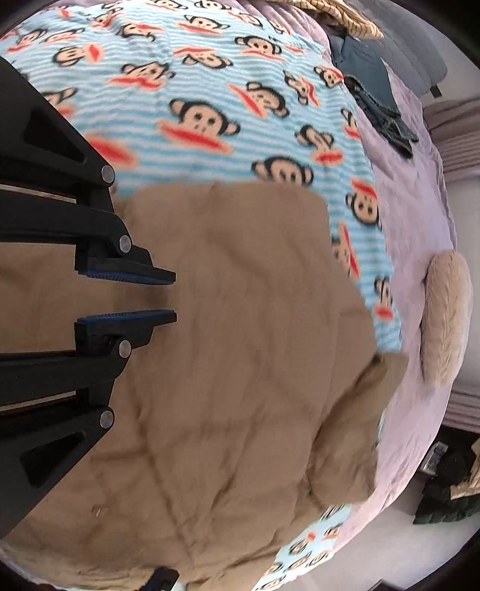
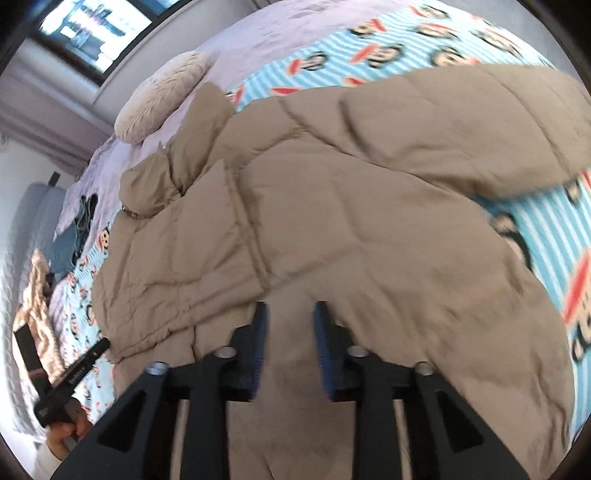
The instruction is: Fold large clothes
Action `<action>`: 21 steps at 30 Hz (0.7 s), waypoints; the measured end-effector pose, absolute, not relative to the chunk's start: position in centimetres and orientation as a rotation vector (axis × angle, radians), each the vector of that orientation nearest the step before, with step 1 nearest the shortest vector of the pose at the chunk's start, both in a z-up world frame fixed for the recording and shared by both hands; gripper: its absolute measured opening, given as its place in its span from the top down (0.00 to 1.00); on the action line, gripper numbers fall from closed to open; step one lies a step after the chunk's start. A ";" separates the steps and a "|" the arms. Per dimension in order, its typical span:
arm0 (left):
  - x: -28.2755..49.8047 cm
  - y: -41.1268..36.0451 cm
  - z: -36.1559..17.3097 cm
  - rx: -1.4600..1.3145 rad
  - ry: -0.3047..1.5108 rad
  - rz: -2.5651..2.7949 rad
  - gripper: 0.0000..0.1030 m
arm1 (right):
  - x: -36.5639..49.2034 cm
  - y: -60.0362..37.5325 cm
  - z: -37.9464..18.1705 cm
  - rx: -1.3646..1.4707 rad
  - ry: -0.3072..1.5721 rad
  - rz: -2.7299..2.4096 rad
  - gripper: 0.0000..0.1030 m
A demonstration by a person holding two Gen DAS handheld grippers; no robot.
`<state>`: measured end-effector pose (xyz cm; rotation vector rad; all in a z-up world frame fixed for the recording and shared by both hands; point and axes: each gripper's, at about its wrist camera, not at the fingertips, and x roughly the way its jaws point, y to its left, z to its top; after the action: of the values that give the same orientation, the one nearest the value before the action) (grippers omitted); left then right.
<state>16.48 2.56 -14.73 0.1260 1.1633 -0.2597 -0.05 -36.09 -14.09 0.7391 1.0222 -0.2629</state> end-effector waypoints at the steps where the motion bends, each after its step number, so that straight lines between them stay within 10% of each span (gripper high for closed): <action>1: 15.9 1.8 -14.6 0.120 1.171 -0.273 0.85 | -1.1 -36.5 -14.1 0.762 1.021 -0.270 0.52; 18: 8.7 -14.1 -14.5 0.216 1.247 -0.524 0.85 | -9.2 -44.2 -14.4 0.929 0.997 -0.346 0.25; 19: 8.5 -14.6 -14.5 0.218 1.250 -0.529 0.80 | -9.5 -45.0 -14.4 0.936 0.994 -0.350 0.25; 21: 8.2 -15.8 -14.4 0.226 1.250 -0.513 0.00 | -10.0 -46.2 -14.4 0.949 0.986 -0.356 0.25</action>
<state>8.19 -15.84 -14.37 0.2259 1.2497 -0.5134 -10.00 -46.24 -14.36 0.9491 0.9855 -0.3565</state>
